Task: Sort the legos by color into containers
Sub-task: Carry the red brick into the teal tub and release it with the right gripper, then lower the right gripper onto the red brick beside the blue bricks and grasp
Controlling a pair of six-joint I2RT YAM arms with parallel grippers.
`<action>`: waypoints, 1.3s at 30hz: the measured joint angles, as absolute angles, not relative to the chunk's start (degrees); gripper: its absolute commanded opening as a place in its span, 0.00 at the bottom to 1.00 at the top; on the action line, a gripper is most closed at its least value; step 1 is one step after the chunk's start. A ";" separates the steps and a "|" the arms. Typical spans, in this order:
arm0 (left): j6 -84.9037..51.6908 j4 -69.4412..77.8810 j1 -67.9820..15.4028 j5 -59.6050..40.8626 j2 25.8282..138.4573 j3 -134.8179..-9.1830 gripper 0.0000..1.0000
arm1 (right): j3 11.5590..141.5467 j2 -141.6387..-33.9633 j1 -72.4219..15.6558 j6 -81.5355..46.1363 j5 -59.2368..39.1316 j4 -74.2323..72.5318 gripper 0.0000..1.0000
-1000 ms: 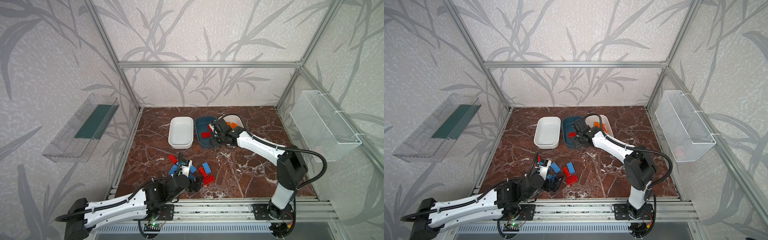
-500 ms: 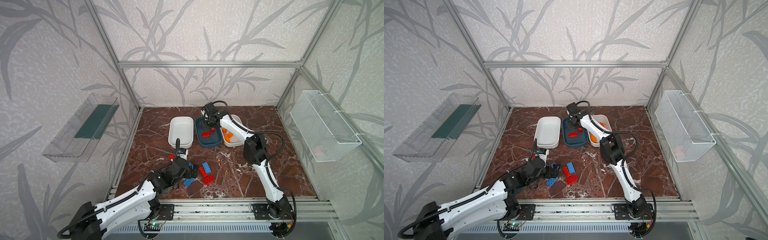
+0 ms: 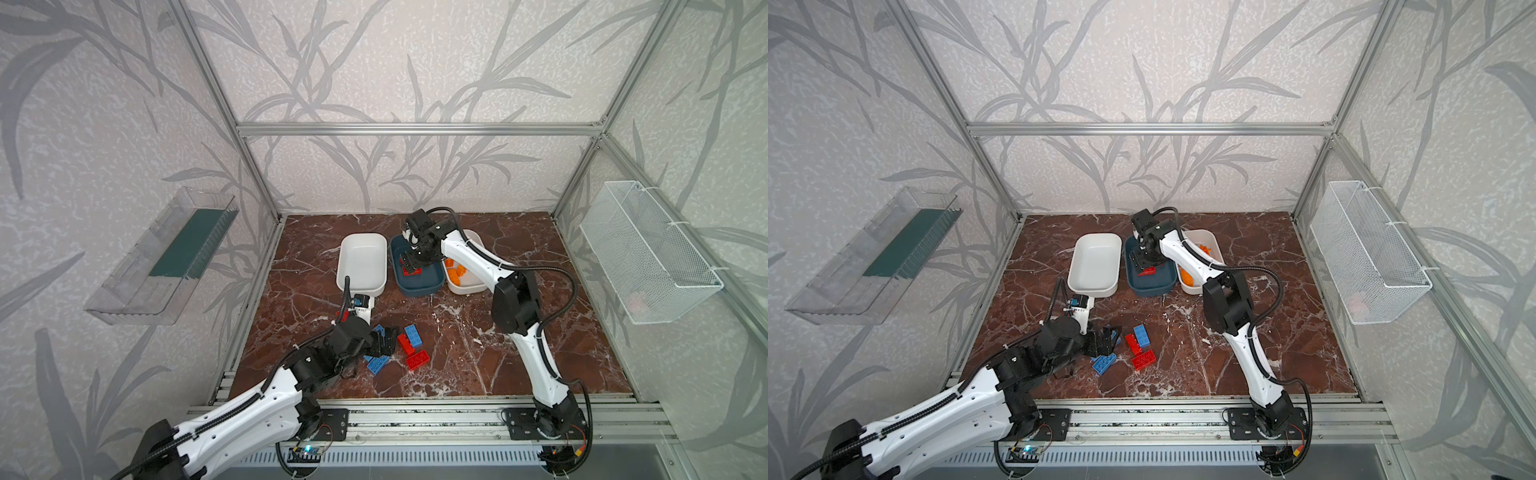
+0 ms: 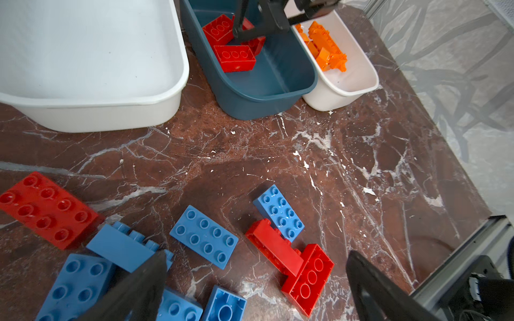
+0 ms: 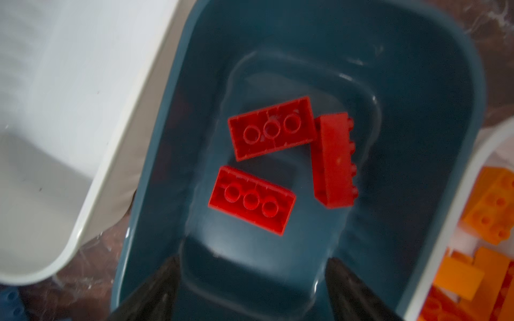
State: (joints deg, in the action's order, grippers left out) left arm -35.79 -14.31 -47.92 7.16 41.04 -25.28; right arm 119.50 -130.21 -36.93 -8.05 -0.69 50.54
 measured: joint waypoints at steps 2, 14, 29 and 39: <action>-36.29 -16.01 -47.92 6.44 37.85 -24.62 0.99 | 111.66 -124.05 -38.37 -8.84 -0.82 48.21 0.83; -41.82 -23.29 -47.92 2.35 14.02 -15.86 0.99 | 75.42 -101.65 -53.80 -18.28 1.67 35.77 0.87; -45.15 -32.23 -47.94 0.71 3.20 -14.46 0.99 | 66.00 -101.51 -66.83 -28.80 6.66 32.91 0.86; -45.71 -34.76 -47.92 0.69 1.17 -14.46 0.99 | 65.52 -103.20 -66.94 -31.51 7.57 32.77 0.77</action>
